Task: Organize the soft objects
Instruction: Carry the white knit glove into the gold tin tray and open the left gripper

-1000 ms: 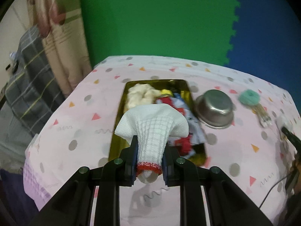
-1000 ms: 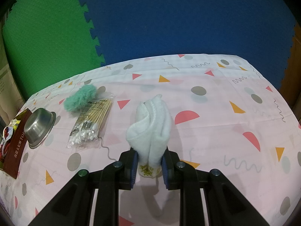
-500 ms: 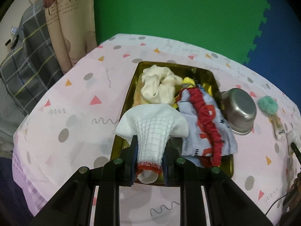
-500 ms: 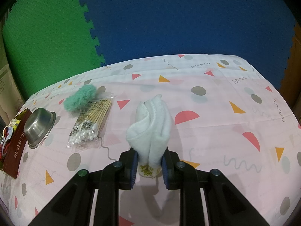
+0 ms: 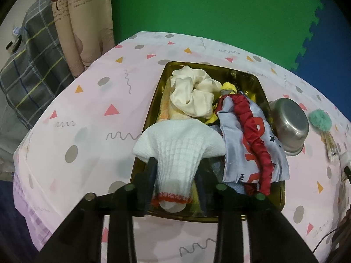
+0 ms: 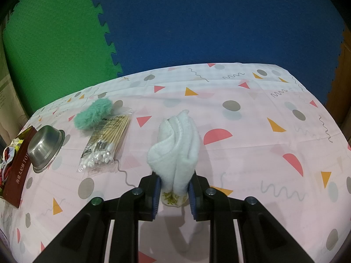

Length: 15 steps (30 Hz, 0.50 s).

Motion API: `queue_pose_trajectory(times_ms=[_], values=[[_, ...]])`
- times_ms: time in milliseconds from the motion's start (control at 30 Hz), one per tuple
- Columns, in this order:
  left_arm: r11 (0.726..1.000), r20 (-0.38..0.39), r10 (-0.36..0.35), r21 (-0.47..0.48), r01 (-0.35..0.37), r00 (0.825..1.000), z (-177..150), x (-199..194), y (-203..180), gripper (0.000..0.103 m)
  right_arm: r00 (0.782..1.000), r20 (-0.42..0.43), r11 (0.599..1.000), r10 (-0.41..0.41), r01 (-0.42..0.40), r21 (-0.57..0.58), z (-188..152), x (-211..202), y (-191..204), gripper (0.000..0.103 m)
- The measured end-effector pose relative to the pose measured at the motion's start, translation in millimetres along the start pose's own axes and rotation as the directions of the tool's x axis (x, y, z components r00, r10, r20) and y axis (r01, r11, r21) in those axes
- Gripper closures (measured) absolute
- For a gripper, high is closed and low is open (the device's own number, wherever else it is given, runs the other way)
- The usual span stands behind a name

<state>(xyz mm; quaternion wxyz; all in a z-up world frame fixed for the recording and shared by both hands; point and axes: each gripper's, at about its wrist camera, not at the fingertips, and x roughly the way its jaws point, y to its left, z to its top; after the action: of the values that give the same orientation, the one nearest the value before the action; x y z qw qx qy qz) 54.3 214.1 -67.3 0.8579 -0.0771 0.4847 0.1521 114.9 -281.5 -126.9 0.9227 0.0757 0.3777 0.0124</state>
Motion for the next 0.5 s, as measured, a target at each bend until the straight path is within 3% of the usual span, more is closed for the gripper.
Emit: queue_pose_trajectory(times_ms=[200, 500], values=[[1.0, 0.037, -0.014, 0.028, 0.013, 0.999, 0, -17, -4, 0.054, 1.0, 0.0, 1.0, 0.0, 0.0, 0.0, 0, 0, 0, 0.081], [1.0, 0.104, -0.018, 0.009, 0.017, 0.994, 4, -42, 0, 0.048, 1.0, -0.001, 1.0, 0.0, 0.0, -0.002, 0, 0, 0, 0.081]])
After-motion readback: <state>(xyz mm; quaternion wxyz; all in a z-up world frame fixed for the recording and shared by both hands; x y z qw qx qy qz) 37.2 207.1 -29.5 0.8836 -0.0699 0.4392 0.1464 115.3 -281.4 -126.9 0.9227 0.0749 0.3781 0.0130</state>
